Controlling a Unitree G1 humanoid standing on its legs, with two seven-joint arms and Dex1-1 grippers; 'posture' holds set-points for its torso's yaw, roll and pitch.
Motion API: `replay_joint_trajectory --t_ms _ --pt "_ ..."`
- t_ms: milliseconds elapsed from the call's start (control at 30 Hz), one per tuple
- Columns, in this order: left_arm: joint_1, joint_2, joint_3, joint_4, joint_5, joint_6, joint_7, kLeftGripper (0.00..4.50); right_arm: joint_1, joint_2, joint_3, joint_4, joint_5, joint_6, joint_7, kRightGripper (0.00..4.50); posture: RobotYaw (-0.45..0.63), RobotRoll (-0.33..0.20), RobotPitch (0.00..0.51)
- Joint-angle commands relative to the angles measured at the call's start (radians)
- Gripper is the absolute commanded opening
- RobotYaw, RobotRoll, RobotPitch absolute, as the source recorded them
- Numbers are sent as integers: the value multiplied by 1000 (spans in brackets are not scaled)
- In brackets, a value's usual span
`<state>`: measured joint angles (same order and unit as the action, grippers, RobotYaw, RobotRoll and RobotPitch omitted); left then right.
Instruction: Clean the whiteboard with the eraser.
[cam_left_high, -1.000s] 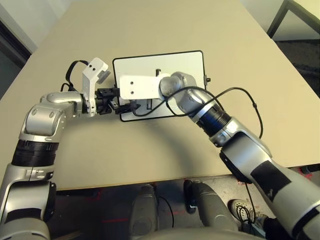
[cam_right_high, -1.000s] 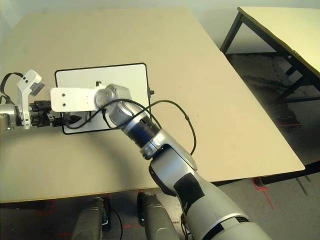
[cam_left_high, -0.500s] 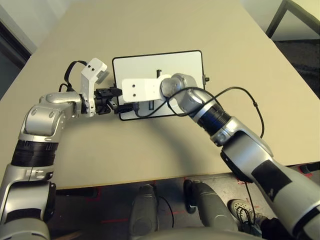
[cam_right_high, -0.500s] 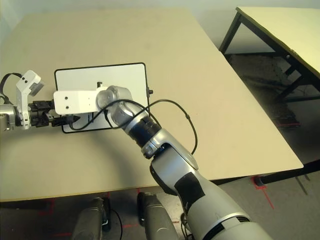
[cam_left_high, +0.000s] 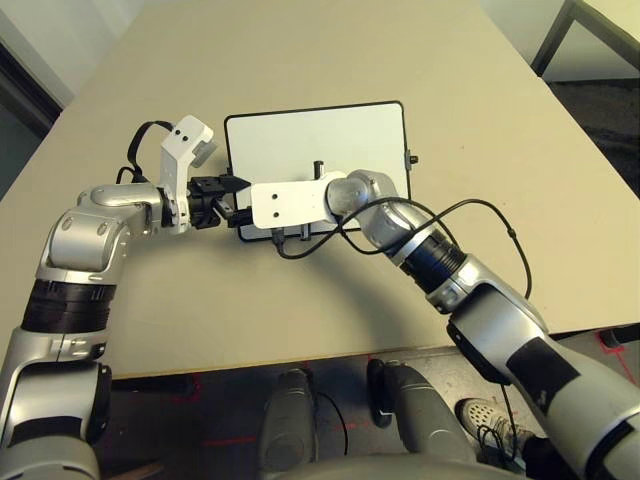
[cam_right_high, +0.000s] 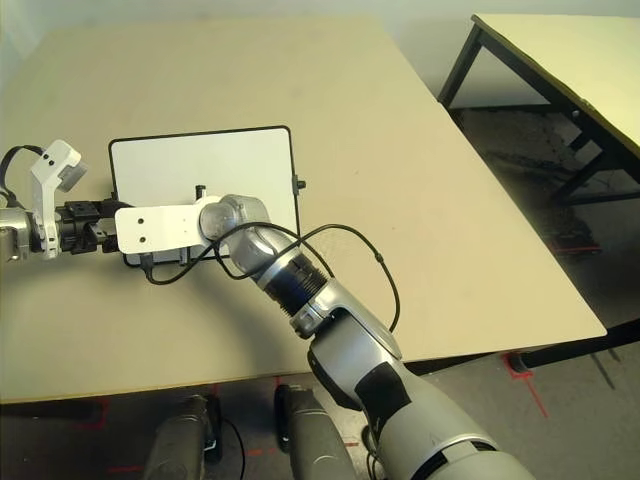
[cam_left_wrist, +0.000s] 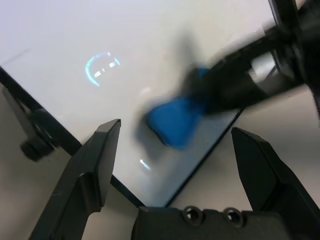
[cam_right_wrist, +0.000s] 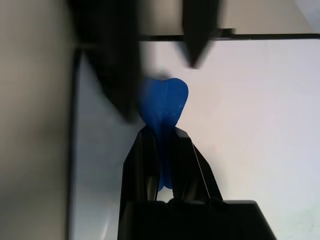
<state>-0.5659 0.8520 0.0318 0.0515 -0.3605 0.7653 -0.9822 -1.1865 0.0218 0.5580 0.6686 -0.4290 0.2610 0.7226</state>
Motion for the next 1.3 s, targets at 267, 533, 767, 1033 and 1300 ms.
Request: replay_joint_trajectory --t_ms 267,533,767,1033,1300 --pt "10 6 1 -5 -3 10 1 4500 -73 28 -67 223 24 -91 -95 253 14 0 181" --pt "-2 -42 51 0 -17 -19 59 4500 63 22 -122 -87 93 94 9 252 16 0 174" --pt "-138 -152 231 152 0 -242 285 4500 -18 -47 -395 -312 251 434 -45 250 21 0 143" --pt "-196 -188 438 381 1 -556 524 4500 -124 -341 -630 -236 293 524 -252 249 -6 0 109" --pt "-137 -203 456 608 13 -717 555 4500 109 -450 -694 -261 313 698 -338 249 -16 0 102"
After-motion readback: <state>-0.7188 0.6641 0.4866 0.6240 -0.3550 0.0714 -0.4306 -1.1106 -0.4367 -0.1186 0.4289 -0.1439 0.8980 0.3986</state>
